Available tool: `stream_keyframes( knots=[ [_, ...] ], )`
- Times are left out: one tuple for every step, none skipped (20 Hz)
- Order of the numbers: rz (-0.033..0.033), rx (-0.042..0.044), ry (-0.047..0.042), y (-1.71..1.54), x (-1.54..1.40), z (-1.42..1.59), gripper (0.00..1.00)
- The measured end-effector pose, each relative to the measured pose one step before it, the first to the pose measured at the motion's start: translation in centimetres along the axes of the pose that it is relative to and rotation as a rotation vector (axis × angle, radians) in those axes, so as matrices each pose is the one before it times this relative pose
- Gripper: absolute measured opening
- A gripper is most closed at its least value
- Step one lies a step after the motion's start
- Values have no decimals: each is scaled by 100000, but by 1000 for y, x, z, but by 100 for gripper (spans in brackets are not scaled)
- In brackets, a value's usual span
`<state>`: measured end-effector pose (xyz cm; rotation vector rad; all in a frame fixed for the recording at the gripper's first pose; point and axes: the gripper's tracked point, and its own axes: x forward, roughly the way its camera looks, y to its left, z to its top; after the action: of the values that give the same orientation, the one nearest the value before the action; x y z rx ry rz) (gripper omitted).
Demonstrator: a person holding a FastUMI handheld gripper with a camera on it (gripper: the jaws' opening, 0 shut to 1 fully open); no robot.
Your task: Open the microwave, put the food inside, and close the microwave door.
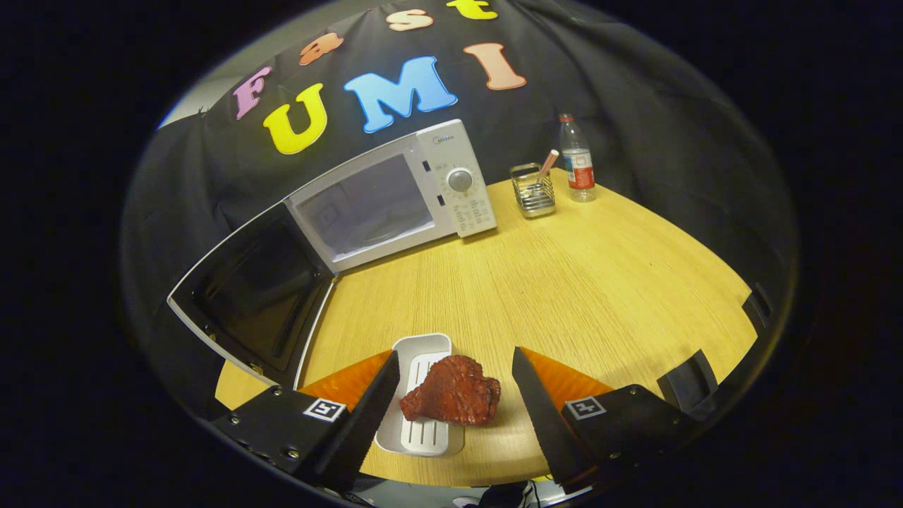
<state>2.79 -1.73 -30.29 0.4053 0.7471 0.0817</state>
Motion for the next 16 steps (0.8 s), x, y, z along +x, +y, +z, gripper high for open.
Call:
stream_keyframes(
  knots=[
    [1553,3742,2392,47,185,-664,99],
    [1769,3867,2256,53,128,-469,97],
    [1293,3409,2169,8,131,-535,89],
    [1791,3494,2017,92,220,-406,86],
    [1299,3282,1468,47,106,-509,76],
    [2083,2844,355,63,159,-207,67],
    [2388,3798,-600,445,-312,154,45],
    [1918,1803,585,71,104,19,34],
    [182,661,246,-253,-107,-208,34],
    [3919,2123,-976,-138,672,1025,34],
    [1187,492,1362,430,-591,-667,22],
    [565,200,358,173,-132,-124,21],
    [2456,1726,-1191,498,350,240,21],
    [-724,13,-200,75,-1267,699,9],
    [-278,-1002,2,-23,1082,-286,8],
    [-125,-1251,866,233,-146,30,8]
  ],
)
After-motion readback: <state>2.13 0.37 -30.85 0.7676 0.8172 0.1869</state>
